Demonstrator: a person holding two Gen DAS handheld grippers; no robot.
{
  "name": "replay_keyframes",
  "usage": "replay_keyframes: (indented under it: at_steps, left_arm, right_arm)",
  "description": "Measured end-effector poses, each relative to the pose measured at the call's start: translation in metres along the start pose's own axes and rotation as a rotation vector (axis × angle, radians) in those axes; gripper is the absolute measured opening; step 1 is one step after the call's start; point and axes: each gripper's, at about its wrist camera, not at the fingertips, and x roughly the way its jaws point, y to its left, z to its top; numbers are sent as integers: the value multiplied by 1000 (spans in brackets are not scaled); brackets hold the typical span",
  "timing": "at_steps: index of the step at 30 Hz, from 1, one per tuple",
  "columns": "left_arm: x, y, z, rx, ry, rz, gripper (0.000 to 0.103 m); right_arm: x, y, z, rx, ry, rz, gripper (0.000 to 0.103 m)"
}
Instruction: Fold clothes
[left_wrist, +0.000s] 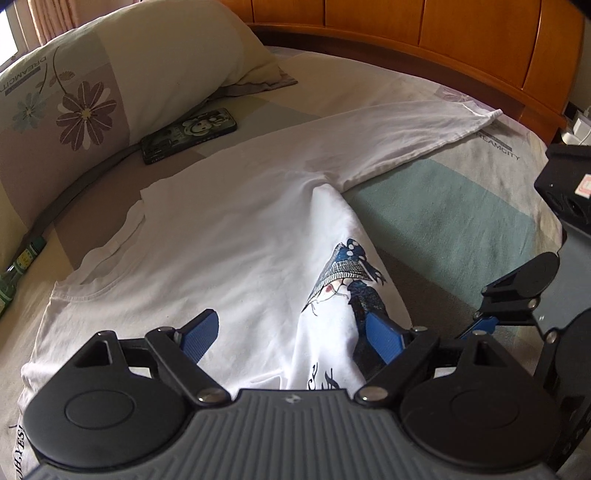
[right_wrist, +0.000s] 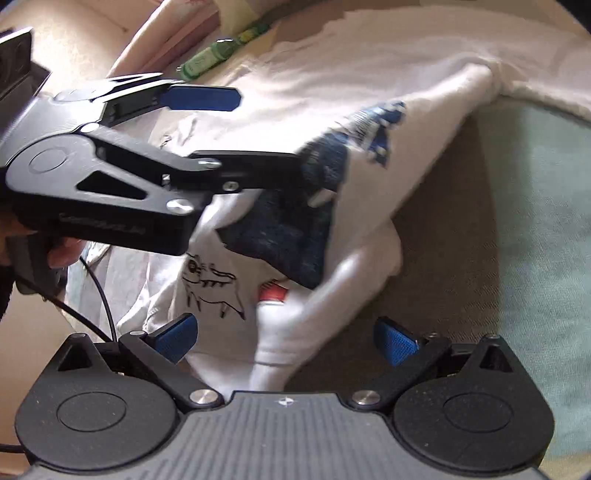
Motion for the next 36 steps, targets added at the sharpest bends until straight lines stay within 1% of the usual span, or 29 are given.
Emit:
replay_keyframes:
  at_steps: [1, 4, 7, 9, 12, 14, 16, 19, 21, 23, 26, 28, 30, 32, 35, 36]
  left_arm:
    - [-1, 1, 0, 7, -3, 6, 87]
    - [-2, 10, 0, -7, 4, 28, 87]
    - [-2, 21, 0, -70, 0, 26, 87]
    - [-2, 28, 2, -117, -7, 19, 88]
    - [-3, 33, 4, -140, -22, 22, 88]
    - [-1, 35, 3, -138, -21, 22, 88]
    - [3, 35, 0, -140, -1, 22, 88]
    - [4, 34, -5, -147, 10, 8, 87]
    - [5, 32, -8, -151, 23, -2, 87]
    - [6, 29, -13, -145, 31, -10, 87]
    - [6, 25, -17, -142, 44, -18, 87]
    - [5, 23, -18, -137, 42, -19, 87]
    - [5, 21, -19, -138, 50, -17, 87]
    - [5, 21, -21, -143, 61, -11, 87]
    - [6, 23, -24, -155, 76, -2, 87]
    - [6, 24, -25, -159, 79, 2, 87]
  right_arm:
    - [1, 9, 2, -42, -13, 1, 103]
    - [-3, 33, 9, -101, -53, -5, 103]
    - [-7, 55, 14, -169, -79, -35, 103]
    - [-10, 66, 16, -207, -93, -36, 103]
    - [-19, 72, 15, -217, -94, 20, 103]
    - [-25, 73, 11, -211, -82, 73, 103]
    - [-33, 74, 6, -209, -48, 93, 103]
    - [-34, 68, -12, -194, 11, 44, 103]
    - [-27, 51, -13, -130, 40, 10, 103]
    - [-28, 26, -21, -42, 27, -13, 103]
    - [-24, -12, -26, 163, -15, 9, 103]
    - [-19, -30, -26, 264, -54, 47, 103]
    - [-9, -38, -24, 323, -71, 74, 103]
    - [8, -43, -25, 353, -68, 99, 103]
    - [18, -47, -29, 357, -128, 137, 103]
    - [17, -51, -28, 365, -136, 154, 103]
